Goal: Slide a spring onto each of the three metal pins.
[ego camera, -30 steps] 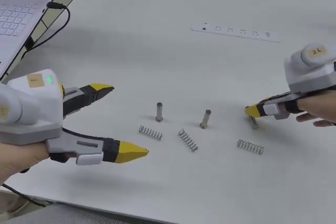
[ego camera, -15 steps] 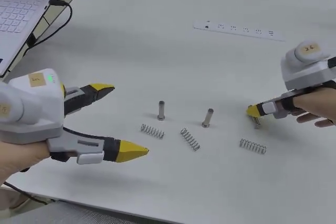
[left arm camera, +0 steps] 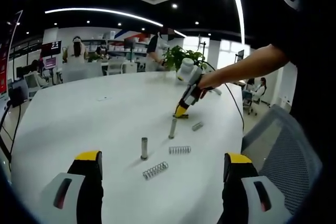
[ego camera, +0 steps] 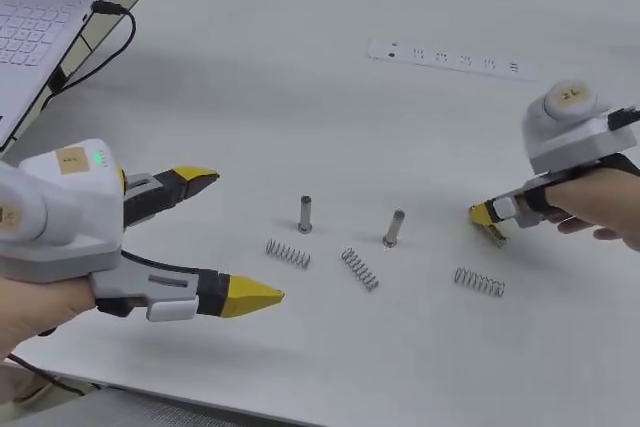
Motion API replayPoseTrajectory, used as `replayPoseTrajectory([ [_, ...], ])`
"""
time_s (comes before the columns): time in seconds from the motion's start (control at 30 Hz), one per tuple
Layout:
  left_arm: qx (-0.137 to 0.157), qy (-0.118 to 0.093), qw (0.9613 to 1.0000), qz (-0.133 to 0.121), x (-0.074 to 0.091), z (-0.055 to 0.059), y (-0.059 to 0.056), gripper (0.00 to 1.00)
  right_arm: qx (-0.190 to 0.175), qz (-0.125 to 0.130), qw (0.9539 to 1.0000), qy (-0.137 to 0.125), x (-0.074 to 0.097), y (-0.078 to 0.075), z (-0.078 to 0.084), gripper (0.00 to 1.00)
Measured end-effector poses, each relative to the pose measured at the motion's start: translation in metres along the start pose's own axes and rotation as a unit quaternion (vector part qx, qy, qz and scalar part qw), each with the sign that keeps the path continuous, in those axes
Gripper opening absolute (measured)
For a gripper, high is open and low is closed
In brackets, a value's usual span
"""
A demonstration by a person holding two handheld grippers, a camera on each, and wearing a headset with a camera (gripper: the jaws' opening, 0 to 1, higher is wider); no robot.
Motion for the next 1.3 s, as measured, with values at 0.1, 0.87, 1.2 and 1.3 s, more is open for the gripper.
replayPoseTrajectory([
  [0.1, -0.001, -0.001, 1.0, 0.004, 0.0, -0.001, -0.001, 0.94, 0.0, 0.002, 1.0, 0.002, 0.0, 0.001, 0.0, 0.06],
  [0.87, -0.003, 0.002, 1.0, 0.007, -0.004, 0.0, -0.001, 0.93, 0.014, -0.005, 0.9989, -0.043, 0.013, 0.009, 0.011, 0.05],
  [1.2, -0.005, -0.002, 1.0, 0.005, -0.002, -0.002, -0.002, 0.93, 0.013, -0.003, 0.9978, -0.065, 0.019, 0.011, 0.018, 0.05],
  [1.3, -0.007, 0.002, 1.0, 0.006, -0.001, -0.001, -0.002, 0.93, 0.015, -0.003, 0.9974, -0.07, 0.02, 0.013, 0.019, 0.05],
])
Point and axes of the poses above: the centre of the closed fingertips' face, and the gripper's own axes: x roughly backward along the fingers, y roughly to its left, z roughly out of its underside, the point moved 7 cm from there along x, roughly backward along the fingers, and after that the axes turned 11 degrees about -z, right-handed, at the moved point
